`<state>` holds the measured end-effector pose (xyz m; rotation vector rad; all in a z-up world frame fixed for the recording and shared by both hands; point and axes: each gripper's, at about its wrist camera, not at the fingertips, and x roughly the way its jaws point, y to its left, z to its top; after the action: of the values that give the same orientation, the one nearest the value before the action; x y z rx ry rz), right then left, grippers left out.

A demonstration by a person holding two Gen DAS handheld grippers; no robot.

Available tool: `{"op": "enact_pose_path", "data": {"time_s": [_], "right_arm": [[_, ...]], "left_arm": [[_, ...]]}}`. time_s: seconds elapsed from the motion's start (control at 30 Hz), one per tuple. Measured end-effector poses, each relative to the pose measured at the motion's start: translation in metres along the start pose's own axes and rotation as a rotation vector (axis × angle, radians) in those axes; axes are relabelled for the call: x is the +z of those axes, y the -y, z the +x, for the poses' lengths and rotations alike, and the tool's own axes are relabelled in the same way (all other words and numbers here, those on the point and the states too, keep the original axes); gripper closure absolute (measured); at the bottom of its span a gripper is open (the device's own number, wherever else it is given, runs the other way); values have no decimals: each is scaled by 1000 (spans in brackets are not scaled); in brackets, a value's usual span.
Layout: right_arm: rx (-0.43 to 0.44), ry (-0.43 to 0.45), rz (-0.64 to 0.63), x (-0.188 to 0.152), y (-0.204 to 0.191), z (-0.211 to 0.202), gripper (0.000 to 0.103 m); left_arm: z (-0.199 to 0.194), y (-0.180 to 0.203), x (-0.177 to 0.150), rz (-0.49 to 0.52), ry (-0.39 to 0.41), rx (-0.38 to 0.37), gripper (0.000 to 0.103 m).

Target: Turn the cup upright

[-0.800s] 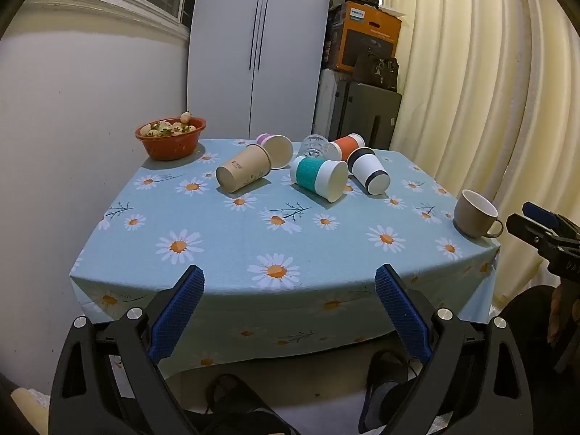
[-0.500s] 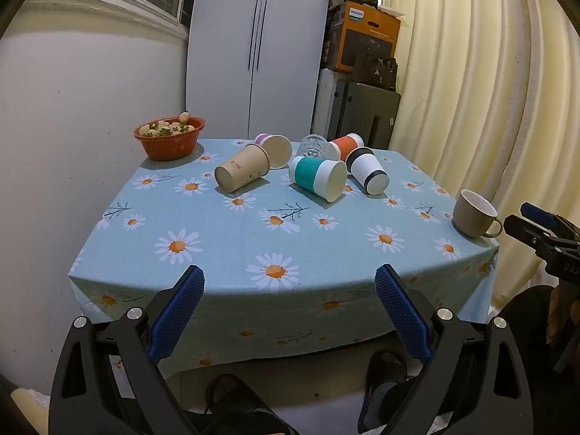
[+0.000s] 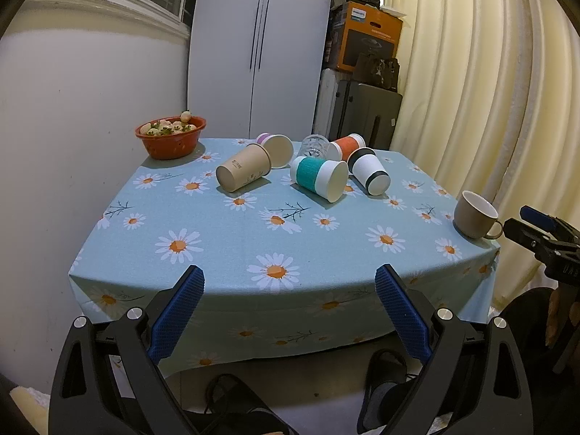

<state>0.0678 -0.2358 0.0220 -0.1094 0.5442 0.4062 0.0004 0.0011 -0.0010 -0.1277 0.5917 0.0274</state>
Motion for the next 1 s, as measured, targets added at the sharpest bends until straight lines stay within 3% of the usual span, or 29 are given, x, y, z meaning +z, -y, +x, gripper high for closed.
{"op": "enact_pose_path", "data": {"time_s": [1.0], "right_arm": [[0, -16, -10, -1, -1, 3, 5]], "left_arm": [[-2, 0, 0, -2, 2, 1, 10]]}}
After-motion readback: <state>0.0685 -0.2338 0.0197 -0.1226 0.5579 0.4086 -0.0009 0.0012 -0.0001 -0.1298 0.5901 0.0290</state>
